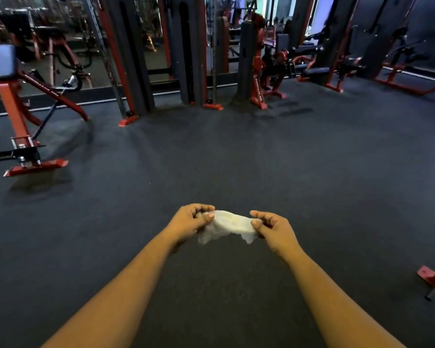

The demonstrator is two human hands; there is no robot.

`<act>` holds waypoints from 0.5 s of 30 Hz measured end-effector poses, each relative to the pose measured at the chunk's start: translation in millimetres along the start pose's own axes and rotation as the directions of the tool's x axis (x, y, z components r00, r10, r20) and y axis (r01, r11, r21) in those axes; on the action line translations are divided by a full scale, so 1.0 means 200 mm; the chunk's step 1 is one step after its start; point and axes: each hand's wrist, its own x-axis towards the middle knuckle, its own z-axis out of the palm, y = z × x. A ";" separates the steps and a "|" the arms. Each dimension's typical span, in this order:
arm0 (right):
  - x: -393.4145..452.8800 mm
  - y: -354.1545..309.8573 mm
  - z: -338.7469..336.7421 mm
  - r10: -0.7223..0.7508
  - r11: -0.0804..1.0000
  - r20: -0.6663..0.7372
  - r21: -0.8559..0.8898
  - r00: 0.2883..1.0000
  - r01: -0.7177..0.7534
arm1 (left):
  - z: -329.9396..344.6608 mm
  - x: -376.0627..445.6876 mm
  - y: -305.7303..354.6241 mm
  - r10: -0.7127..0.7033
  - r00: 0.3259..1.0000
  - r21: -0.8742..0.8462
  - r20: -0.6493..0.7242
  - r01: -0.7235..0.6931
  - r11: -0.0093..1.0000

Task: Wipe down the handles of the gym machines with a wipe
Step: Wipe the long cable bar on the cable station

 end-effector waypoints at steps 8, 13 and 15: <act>0.77 -0.12 -0.05 -0.287 0.811 -0.072 -0.548 0.955 0.202 | -0.21 0.84 0.09 0.220 0.976 0.598 0.006 -0.180 0.781; 1.29 -0.17 0.03 -0.193 0.946 -0.121 -0.288 0.974 0.152 | -0.45 1.38 0.05 0.280 0.959 0.651 -0.039 -0.188 0.735; 1.49 -0.21 0.05 -0.154 0.963 -0.129 -0.241 0.979 0.120 | -0.54 1.56 0.08 0.273 0.959 0.412 -0.069 -0.222 0.884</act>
